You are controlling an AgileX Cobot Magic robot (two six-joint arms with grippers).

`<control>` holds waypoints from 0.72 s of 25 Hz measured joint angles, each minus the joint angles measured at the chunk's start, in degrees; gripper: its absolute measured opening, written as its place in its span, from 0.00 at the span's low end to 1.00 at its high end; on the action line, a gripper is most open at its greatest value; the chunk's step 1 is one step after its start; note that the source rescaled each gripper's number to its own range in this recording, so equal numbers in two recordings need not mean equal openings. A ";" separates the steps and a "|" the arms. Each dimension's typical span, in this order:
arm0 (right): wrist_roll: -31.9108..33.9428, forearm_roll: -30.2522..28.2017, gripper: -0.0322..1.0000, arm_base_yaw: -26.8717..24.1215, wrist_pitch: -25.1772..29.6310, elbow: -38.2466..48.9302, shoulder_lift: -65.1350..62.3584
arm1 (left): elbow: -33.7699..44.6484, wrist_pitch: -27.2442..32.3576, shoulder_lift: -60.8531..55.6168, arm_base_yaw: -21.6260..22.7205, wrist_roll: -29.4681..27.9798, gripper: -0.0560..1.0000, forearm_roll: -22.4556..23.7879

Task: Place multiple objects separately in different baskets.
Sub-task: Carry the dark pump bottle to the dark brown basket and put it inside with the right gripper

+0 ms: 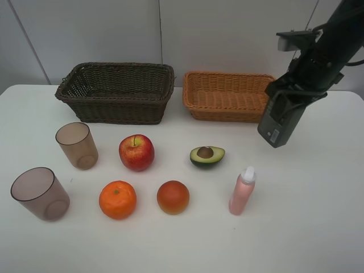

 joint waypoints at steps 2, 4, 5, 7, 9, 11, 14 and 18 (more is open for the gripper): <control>0.00 -0.24 0.13 0.00 -0.32 -2.46 0.00 | 0.00 0.00 0.00 0.00 0.00 0.95 0.00; 0.00 -0.24 0.13 0.00 -1.50 -4.52 0.00 | 0.00 0.00 0.00 0.00 0.00 0.95 0.00; 0.00 -0.24 0.13 0.00 -2.67 -5.56 0.00 | 0.00 0.00 0.00 0.00 0.00 0.95 0.00; -0.34 -0.11 0.13 0.22 -5.68 -7.16 0.00 | 0.00 0.00 0.00 0.00 0.00 0.95 0.00; -1.56 0.47 0.13 1.06 -9.10 -8.47 0.05 | 0.00 0.00 0.00 0.00 0.00 0.95 0.00; -3.25 1.56 0.13 2.29 -13.02 -9.47 0.31 | 0.00 0.00 0.00 0.00 0.00 0.95 0.00; -5.61 2.91 0.13 4.68 -19.65 -10.77 1.51 | 0.00 0.00 0.00 0.00 0.00 0.95 0.00; -6.17 4.08 0.13 8.08 -26.05 -13.02 4.48 | 0.00 0.00 0.00 0.00 0.00 0.95 0.00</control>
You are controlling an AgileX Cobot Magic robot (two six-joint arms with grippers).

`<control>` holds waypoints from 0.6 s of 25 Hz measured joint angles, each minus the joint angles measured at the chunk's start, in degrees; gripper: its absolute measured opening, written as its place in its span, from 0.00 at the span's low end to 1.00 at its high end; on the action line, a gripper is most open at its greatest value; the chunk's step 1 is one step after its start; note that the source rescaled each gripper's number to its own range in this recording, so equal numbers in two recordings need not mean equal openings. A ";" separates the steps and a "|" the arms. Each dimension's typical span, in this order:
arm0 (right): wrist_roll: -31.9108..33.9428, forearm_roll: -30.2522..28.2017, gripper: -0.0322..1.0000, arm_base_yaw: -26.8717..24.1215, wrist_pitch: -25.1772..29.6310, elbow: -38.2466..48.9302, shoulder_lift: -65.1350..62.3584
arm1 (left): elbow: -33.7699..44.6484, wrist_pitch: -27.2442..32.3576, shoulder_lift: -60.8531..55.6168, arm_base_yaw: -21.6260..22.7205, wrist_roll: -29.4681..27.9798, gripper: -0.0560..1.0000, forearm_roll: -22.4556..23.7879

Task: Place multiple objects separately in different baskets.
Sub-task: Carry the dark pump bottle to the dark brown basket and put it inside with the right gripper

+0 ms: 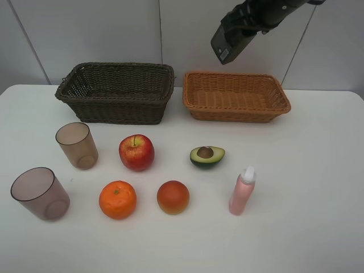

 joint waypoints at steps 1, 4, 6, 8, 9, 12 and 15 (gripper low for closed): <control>-0.05 0.21 0.13 0.97 -1.19 -0.78 1.09 | 0.00 0.00 0.00 0.00 0.00 0.95 0.00; -0.19 0.82 0.13 3.85 -4.43 -3.35 4.37 | 0.00 0.00 0.00 0.00 0.00 0.95 0.00; -0.24 1.77 0.13 5.86 -6.36 -5.30 6.75 | 0.00 0.00 0.00 0.00 0.00 0.95 0.00; -0.24 2.54 0.13 7.78 -7.89 -7.87 9.17 | 0.00 0.00 0.00 0.00 0.00 0.95 0.00; -0.24 2.84 0.13 8.56 -8.74 -8.87 10.20 | 0.00 0.00 0.00 0.00 0.00 0.95 0.00; -0.24 3.86 0.13 10.88 -10.57 -12.27 13.75 | 0.00 0.00 0.00 0.00 0.00 0.95 0.00; -0.24 5.42 0.13 12.60 -12.08 -15.31 17.24 | 0.00 0.00 0.00 0.00 0.00 0.95 0.00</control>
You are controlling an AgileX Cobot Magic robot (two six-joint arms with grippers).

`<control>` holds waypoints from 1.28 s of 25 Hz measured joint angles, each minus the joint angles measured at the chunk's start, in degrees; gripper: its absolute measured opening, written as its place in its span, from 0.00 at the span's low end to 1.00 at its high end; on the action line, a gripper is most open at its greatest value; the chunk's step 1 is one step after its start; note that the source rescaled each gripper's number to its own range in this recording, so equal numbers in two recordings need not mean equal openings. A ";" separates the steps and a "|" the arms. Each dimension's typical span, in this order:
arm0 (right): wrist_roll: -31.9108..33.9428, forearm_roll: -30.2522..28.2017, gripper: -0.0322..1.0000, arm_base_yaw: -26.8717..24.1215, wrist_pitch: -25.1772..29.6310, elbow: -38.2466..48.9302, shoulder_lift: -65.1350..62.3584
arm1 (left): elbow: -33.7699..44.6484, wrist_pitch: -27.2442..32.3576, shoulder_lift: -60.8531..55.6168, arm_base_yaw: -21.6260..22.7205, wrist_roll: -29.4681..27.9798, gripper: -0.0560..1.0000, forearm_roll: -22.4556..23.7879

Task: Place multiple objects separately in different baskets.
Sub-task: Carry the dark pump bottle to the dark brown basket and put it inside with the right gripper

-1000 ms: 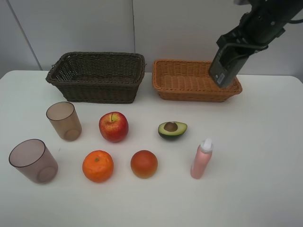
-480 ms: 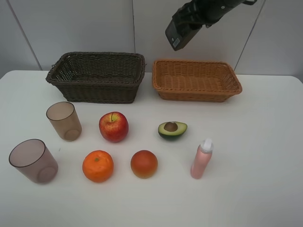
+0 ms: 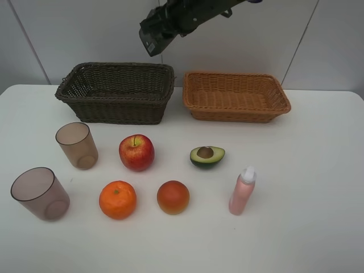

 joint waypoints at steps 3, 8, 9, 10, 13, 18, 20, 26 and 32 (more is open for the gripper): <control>0.00 0.88 0.13 1.05 -1.32 -2.49 3.35 | 0.00 0.00 0.00 0.00 0.00 0.95 0.00; 0.00 1.10 0.13 1.48 -3.57 -4.96 8.32 | 0.00 0.00 0.00 0.00 0.00 0.95 0.00; 0.00 1.10 0.13 1.42 -4.48 -5.12 9.25 | 0.00 0.00 0.00 0.00 0.00 0.95 0.00; 0.00 1.10 0.13 1.42 -5.33 -5.23 9.86 | 0.00 0.00 0.00 0.00 0.00 0.95 0.00; 0.00 1.10 0.13 1.42 -7.83 -5.37 12.31 | 0.00 0.00 0.00 0.00 0.00 0.95 0.00; 0.00 0.63 0.13 1.42 -10.25 -5.37 14.60 | 0.00 0.00 0.00 0.00 0.00 0.95 0.00; 0.00 0.36 0.13 1.42 -10.40 -5.37 14.77 | 0.00 0.00 0.00 0.00 0.00 0.95 0.00; 0.00 0.07 0.13 1.42 -10.90 -5.37 14.97 | 0.00 0.00 0.00 0.00 0.00 0.95 0.00; 0.23 -0.92 0.13 1.42 -10.84 -5.37 15.16 | 0.00 0.00 0.00 0.00 0.00 0.95 0.00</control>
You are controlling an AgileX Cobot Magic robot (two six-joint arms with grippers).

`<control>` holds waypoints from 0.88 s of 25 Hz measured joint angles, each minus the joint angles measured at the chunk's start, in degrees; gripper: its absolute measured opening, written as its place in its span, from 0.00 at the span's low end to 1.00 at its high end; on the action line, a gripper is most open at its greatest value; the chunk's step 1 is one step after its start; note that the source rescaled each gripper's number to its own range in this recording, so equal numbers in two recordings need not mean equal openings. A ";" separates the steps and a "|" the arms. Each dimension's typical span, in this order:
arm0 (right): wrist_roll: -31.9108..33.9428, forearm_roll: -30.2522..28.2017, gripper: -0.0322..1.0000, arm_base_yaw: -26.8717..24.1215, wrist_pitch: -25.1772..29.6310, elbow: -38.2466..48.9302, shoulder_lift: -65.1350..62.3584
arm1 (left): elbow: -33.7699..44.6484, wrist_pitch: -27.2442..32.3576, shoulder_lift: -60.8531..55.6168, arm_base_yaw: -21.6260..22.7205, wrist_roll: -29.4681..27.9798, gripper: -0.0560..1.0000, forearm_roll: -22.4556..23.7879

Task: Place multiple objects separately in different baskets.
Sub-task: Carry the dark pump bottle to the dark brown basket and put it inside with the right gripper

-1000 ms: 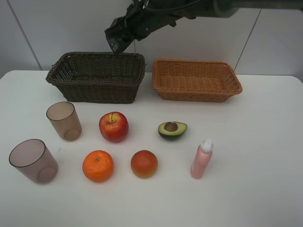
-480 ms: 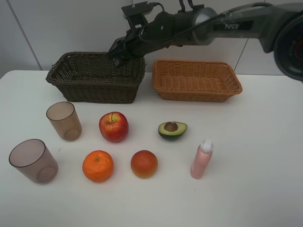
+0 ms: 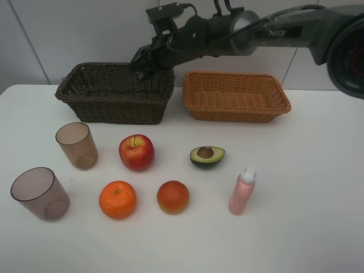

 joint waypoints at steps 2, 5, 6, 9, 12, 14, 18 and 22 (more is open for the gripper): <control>0.00 -0.67 0.13 0.00 0.00 0.00 0.00 | 0.00 0.00 0.00 0.00 0.00 0.95 0.00; 0.01 -0.88 0.13 0.00 0.12 0.00 0.00 | 0.00 0.00 0.00 0.00 0.00 0.95 0.00; 0.09 -0.88 0.13 0.00 0.14 0.00 0.00 | 0.00 0.00 0.00 0.00 0.00 0.95 0.00; 0.20 -0.88 0.13 0.00 0.25 0.00 0.00 | 0.00 0.00 0.00 0.00 0.00 0.95 0.00; 0.20 -0.88 0.32 0.00 -0.31 -0.20 0.00 | 0.00 0.00 0.00 0.00 0.00 0.95 0.00; 0.20 -0.88 0.49 0.00 -0.92 -0.31 -0.06 | 0.00 0.00 0.00 0.00 0.00 0.95 0.00; 0.20 -0.88 0.57 0.00 -0.98 -0.39 -0.06 | 0.00 0.00 0.00 0.00 0.00 0.95 0.00; 0.20 -0.88 0.59 0.00 -1.07 -0.39 -0.06 | 0.00 0.00 0.00 0.00 0.00 0.95 0.00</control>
